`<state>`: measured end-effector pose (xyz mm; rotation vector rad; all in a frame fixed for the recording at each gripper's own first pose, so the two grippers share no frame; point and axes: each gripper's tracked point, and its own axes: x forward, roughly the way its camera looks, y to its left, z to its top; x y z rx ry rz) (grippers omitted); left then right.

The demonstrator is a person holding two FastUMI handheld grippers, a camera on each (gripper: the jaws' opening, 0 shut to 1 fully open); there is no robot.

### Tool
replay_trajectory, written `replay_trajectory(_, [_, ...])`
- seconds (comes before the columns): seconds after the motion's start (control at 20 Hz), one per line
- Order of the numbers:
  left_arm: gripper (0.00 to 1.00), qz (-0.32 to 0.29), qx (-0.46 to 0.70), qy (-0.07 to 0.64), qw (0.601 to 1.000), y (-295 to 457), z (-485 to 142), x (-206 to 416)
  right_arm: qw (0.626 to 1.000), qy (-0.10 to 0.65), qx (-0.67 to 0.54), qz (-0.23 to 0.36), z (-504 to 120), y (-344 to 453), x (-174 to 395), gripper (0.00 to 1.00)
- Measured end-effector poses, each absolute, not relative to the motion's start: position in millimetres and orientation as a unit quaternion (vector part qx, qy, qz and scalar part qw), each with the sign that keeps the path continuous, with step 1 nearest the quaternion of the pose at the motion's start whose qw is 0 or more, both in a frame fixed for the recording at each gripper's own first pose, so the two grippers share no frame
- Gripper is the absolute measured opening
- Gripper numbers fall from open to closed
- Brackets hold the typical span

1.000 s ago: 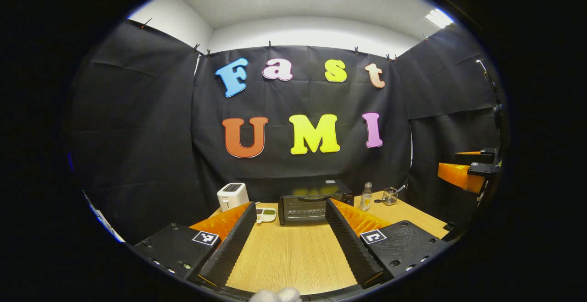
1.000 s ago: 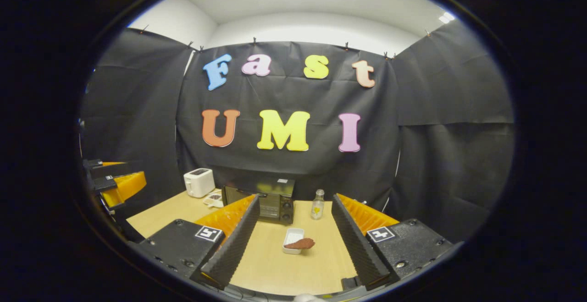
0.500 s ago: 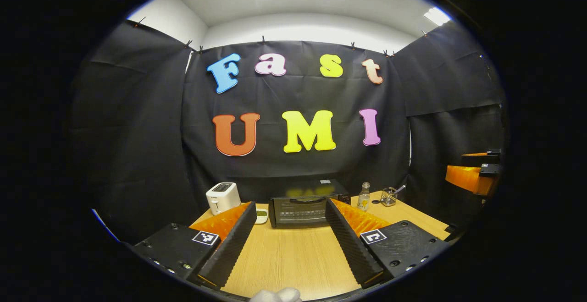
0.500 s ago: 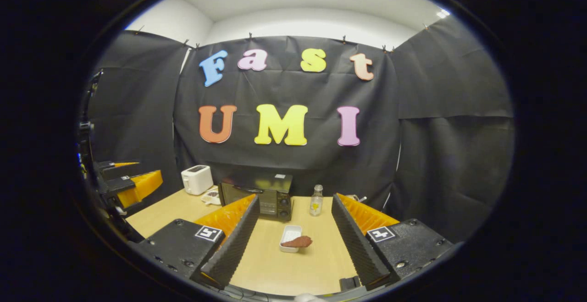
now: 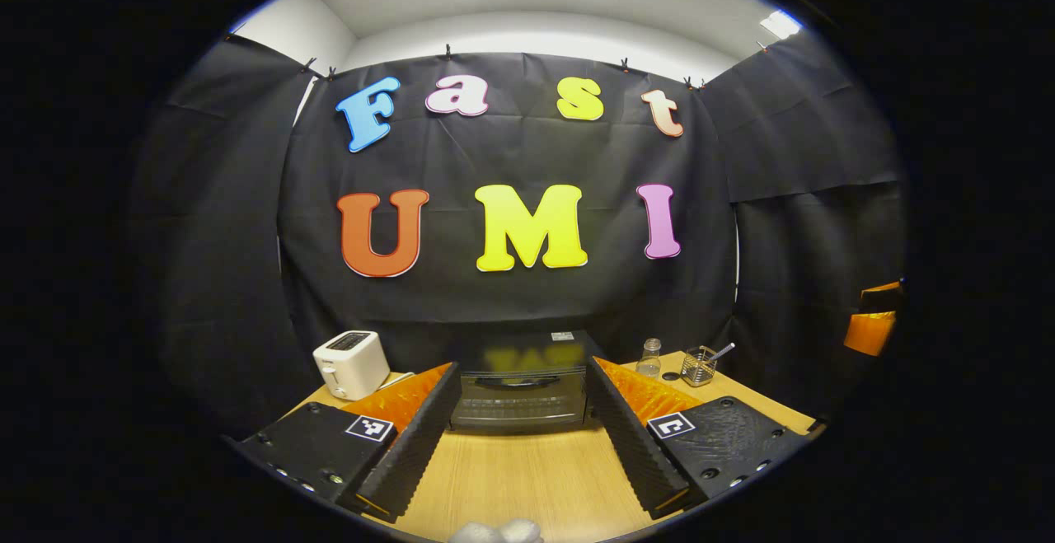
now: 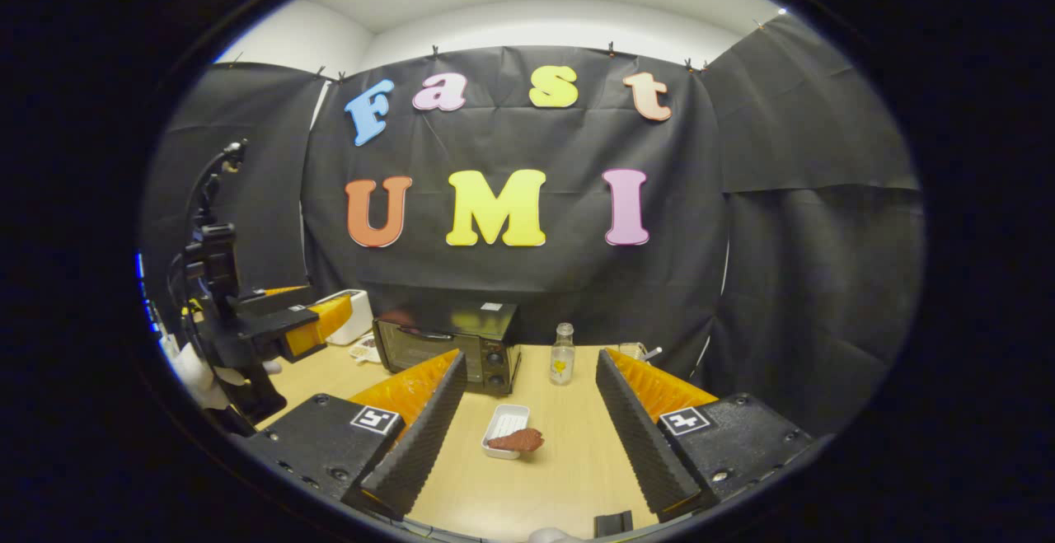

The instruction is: Open the electric oven with the left hand, put the food in, and close the electric oven.

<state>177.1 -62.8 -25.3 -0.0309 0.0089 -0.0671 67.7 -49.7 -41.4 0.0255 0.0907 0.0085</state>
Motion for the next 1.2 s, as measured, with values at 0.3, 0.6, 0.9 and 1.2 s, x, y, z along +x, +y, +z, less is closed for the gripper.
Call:
replay_trajectory(0.3, [0.96, -0.020, -0.024, 0.016, 0.999, -76.3, -59.7, 282.3, 0.998, 0.062, 0.011, 0.029, -52.5, -71.5, 106.9, 0.99])
replay_trajectory(0.6, [0.96, 0.014, -0.006, 0.051, 0.999, -66.7, -114.9, 360.8, 0.995, 0.087, 0.004, 0.056, -65.5, -90.3, 136.1, 0.99])
replay_trajectory(0.9, [0.97, 0.014, -0.002, 0.092, 0.996, -63.1, -156.1, 386.6, 0.993, 0.098, -0.005, 0.067, -73.8, -102.9, 150.5, 1.00])
replay_trajectory(1.2, [0.96, 0.015, 0.001, 0.120, 0.993, -61.0, -165.2, 393.2, 0.992, 0.096, -0.005, 0.078, -69.1, -104.6, 156.5, 1.00])
